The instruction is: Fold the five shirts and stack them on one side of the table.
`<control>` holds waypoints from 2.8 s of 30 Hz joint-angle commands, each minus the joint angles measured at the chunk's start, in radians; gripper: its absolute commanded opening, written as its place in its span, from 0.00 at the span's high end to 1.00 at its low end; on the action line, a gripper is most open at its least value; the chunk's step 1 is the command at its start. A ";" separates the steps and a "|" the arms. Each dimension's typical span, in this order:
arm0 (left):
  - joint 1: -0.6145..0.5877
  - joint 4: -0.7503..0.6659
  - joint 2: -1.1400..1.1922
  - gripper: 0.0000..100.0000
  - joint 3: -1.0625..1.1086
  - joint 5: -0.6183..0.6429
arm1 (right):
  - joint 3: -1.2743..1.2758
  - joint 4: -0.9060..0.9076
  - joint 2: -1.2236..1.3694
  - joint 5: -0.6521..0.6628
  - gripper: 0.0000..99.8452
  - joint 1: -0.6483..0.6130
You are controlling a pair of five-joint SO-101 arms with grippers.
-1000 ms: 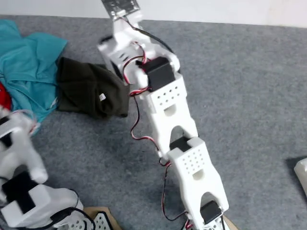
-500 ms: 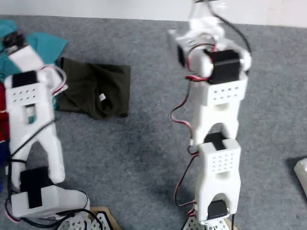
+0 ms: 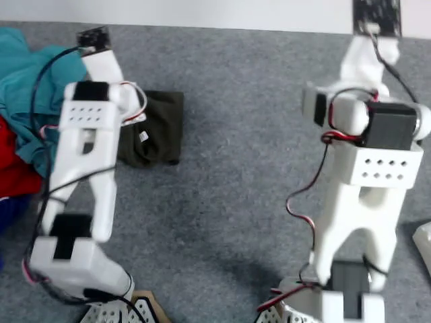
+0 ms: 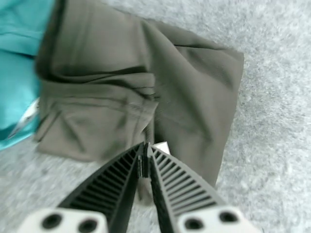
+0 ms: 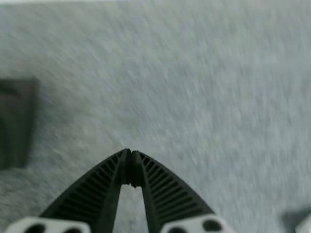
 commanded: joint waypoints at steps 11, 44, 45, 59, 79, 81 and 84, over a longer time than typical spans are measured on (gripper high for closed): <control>0.097 0.068 0.374 0.99 -0.421 -0.009 | 1.523 -0.969 -0.547 -0.037 0.99 -0.088; -0.163 0.443 0.332 0.99 -0.390 -0.003 | 1.647 -1.044 -0.568 -0.037 0.99 -0.119; -0.177 0.459 0.325 0.99 -0.390 -0.003 | 1.647 -1.044 -0.568 -0.037 0.99 -0.119; -0.332 0.473 0.306 0.99 -0.289 -0.009 | 1.647 -1.063 -0.567 -0.044 0.99 -0.120; -0.329 0.440 -0.027 0.99 -0.289 0.000 | 1.317 -1.190 -0.311 -0.315 0.89 -0.429; -0.297 0.390 -0.010 0.99 -0.268 0.020 | 1.225 -1.190 -0.186 -0.322 0.89 -0.461; -0.240 0.302 0.033 0.99 -0.229 0.074 | 1.081 -1.190 -0.021 -0.322 0.89 -0.496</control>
